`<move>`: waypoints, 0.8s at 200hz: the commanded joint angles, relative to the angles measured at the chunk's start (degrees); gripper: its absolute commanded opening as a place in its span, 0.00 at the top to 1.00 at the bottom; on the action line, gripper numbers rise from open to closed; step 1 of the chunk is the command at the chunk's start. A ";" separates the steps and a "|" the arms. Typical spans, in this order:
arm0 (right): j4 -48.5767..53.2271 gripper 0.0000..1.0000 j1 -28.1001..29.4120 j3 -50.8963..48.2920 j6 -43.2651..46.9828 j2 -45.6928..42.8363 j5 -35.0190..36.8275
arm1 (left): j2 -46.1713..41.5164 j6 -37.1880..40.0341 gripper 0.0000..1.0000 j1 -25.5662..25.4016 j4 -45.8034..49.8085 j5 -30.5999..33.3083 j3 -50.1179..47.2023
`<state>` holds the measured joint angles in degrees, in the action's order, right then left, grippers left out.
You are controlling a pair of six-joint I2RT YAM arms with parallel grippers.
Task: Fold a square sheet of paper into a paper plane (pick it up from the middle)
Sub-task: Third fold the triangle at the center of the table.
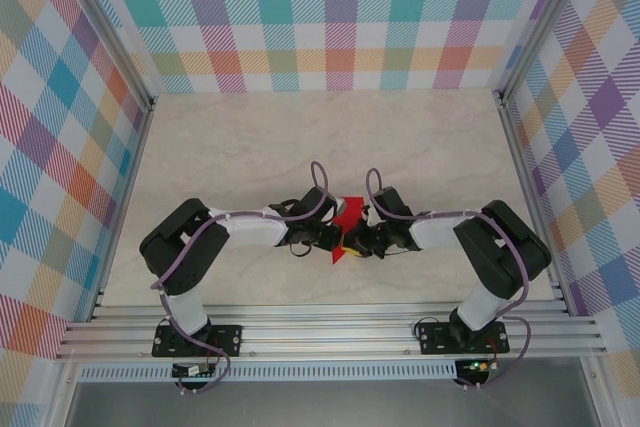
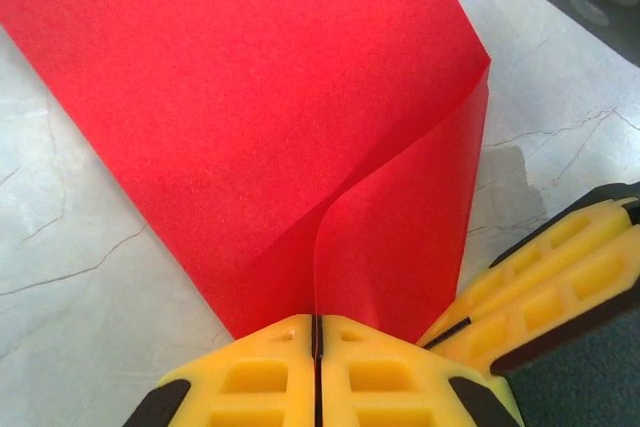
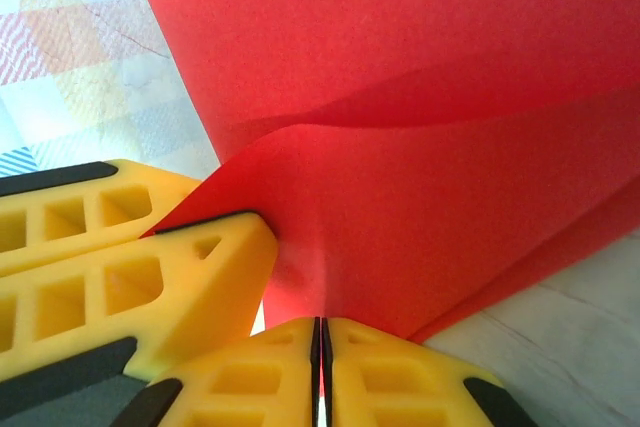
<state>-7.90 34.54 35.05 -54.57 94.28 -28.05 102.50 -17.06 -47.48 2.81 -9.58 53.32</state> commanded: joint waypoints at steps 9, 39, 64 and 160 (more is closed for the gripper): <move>-1.08 0.88 0.35 -2.07 0.90 -2.25 1.43 | 1.82 0.86 0.93 0.30 0.71 -0.96 0.05; -4.83 0.87 0.40 -4.70 0.98 -7.66 1.50 | 1.79 0.84 0.93 0.54 0.75 -1.12 -0.05; -8.41 0.86 1.55 -7.33 -0.16 -10.42 2.91 | 2.01 1.06 0.93 0.76 0.68 -1.99 0.23; -14.76 0.88 6.14 -9.78 -2.81 -8.01 8.81 | 3.33 1.11 0.93 1.57 0.54 -4.20 0.80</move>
<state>-20.18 40.03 25.76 -56.86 84.93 -21.21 103.79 -16.84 -46.35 1.28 -13.04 53.95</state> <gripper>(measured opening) 0.124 0.076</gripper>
